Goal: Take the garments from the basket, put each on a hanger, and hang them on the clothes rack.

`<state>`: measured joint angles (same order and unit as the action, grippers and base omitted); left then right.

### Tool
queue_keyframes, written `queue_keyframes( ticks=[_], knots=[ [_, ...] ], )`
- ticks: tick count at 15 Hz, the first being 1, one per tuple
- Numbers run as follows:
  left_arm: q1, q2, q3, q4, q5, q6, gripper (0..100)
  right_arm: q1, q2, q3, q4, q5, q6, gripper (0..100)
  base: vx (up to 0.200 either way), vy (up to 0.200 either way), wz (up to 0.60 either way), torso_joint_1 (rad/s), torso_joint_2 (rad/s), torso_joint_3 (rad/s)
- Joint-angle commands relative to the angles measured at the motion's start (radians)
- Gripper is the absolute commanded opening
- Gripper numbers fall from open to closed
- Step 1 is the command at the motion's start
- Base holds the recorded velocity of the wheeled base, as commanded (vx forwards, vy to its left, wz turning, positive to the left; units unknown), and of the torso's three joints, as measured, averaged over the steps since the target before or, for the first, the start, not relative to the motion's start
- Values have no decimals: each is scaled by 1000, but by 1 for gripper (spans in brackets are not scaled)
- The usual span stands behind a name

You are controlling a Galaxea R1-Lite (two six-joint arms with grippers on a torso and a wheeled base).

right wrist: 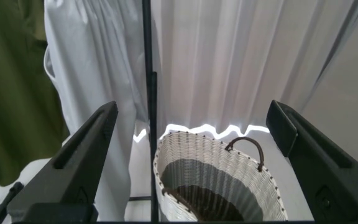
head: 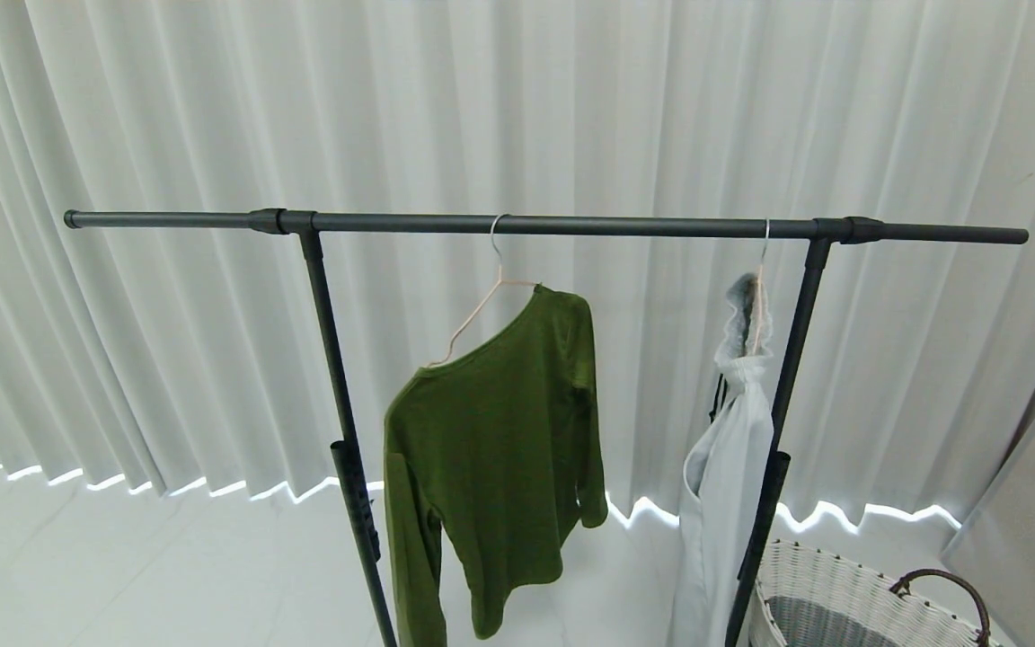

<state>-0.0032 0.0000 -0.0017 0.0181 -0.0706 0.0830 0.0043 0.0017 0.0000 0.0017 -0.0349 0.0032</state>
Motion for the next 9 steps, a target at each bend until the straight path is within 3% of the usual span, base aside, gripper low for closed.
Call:
queue_keyframes(
  ticks=[1,9],
  knots=[
    [0,0,0,0,0,0,100,0,-2,0,0,0,0,100,0,0,0,0,0,0],
    [0,0,0,0,0,0,100,0,0,0,0,0,-6,100,0,0,0,0,0,0]
  ],
)
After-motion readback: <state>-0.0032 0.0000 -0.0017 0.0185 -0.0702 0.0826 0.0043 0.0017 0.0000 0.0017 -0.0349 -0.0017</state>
